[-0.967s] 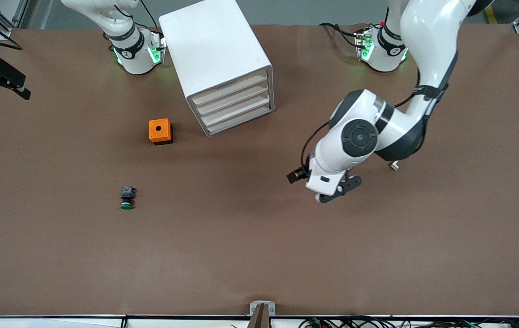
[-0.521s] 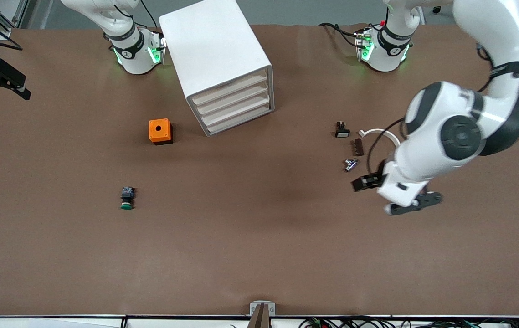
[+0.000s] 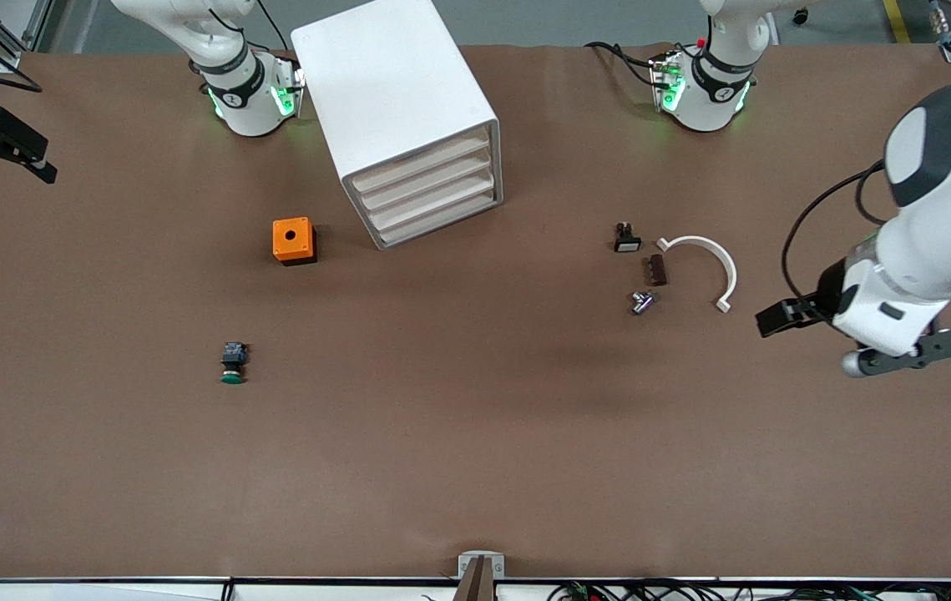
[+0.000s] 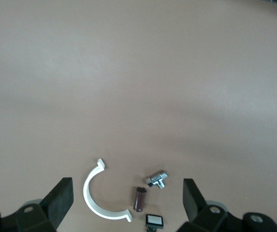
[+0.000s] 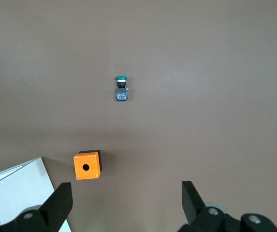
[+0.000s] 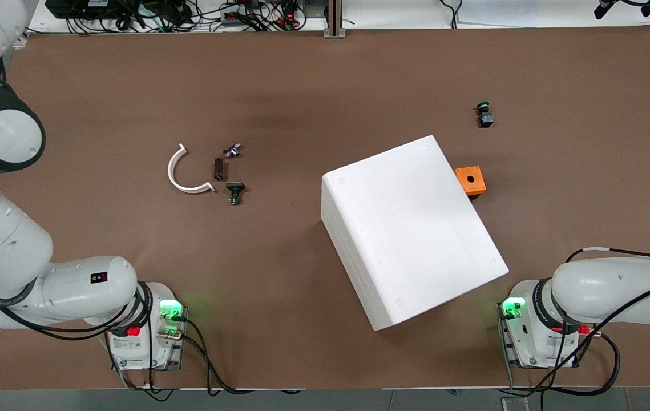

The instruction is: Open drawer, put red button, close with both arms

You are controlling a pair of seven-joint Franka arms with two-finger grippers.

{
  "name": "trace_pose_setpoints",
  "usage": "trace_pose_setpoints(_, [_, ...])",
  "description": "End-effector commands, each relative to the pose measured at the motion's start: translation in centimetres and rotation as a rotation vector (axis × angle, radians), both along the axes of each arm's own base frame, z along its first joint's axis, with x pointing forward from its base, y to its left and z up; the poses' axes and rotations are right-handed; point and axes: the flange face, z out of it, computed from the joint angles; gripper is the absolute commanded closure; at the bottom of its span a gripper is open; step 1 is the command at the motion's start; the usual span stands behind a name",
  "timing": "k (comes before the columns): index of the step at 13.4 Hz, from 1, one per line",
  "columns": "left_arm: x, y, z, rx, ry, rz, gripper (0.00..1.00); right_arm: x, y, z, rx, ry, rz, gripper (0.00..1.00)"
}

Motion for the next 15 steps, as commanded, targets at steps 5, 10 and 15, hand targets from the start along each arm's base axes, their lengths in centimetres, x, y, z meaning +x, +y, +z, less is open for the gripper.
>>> trace_pose_setpoints(5, [-3.7, 2.4, 6.3, 0.062, 0.030, -0.044, 0.00, 0.0, -0.1, 0.4, -0.019, -0.005, 0.010, 0.00])
trace_pose_setpoints(10, [-6.0, 2.0, 8.3, 0.076, 0.053, -0.074, 0.00, 0.1, -0.1, 0.6, -0.019, -0.009, 0.010, 0.00])
trace_pose_setpoints(15, [-9.8, 2.2, 9.7, 0.050, 0.067, -0.162, 0.00, 0.1, 0.0, 0.7, -0.019, -0.011, 0.012, 0.00])
